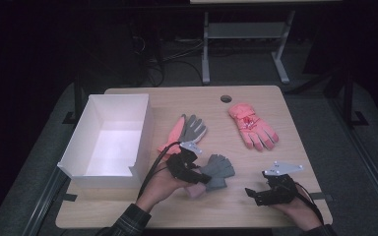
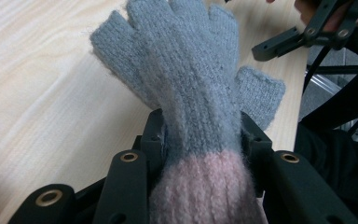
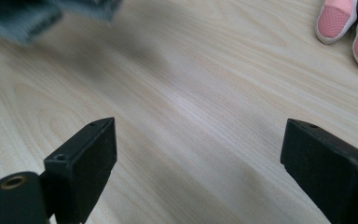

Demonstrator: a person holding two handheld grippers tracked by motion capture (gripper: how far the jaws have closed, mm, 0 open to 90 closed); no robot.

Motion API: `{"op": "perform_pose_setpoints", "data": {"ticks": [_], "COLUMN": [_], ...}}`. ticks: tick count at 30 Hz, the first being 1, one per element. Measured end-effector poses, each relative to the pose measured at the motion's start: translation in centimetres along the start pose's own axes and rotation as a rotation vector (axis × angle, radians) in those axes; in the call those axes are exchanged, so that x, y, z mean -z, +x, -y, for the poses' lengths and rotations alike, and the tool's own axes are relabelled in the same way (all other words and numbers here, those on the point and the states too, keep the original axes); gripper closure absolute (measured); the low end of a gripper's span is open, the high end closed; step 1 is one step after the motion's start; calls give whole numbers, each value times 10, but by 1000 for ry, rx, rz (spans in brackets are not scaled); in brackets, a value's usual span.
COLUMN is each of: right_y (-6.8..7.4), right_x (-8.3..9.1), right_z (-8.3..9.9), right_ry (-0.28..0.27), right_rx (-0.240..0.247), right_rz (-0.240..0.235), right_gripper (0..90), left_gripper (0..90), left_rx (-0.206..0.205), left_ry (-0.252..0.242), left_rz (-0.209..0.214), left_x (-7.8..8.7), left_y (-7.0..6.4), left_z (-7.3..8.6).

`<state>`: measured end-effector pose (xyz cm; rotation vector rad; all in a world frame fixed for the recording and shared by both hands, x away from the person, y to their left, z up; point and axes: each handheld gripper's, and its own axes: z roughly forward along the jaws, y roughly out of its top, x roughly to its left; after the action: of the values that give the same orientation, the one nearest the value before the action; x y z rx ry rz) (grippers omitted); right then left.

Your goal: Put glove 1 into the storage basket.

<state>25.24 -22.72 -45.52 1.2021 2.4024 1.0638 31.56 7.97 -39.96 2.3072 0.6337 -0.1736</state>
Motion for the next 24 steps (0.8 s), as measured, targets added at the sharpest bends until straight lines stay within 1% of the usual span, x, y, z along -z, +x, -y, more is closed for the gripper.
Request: {"op": "perform_pose_setpoints", "data": {"ticks": [3, 4, 8, 11, 13, 19, 21, 24], "right_y": [1, 1, -1, -1, 0, 0, 0, 0], "right_x": [1, 1, 1, 1, 1, 1, 1, 0], "right_z": [0, 0, 1, 1, 1, 1, 1, 1], "right_ry": [-3, -3, -2, -4, -5, -7, -5, -7], "right_rx": [-5, -7, -11, -9, -5, -4, -3, 3], "right_rz": [1, 3, 6, 4, 3, -6, -6, -3], "right_gripper": [104, 104, 104, 104, 104, 104, 104, 104], "left_gripper": [618, 618, 618, 618, 618, 616, 616, 616], "left_rx": [0, 7, 12, 19, 13, 13, 14, 15], "left_ry": [-3, -12, -10, -17, -22, -27, -34, -46], "left_rz": [-14, -16, -41, -60, -73, -95, -101, -122], "left_x": [6, 9, 20, 30, 37, 56, 63, 76], "left_y": [-1, -3, -2, -2, -2, -1, 0, 1], "left_z": [-2, -3, -8, -12, -15, -24, -27, -29]}}
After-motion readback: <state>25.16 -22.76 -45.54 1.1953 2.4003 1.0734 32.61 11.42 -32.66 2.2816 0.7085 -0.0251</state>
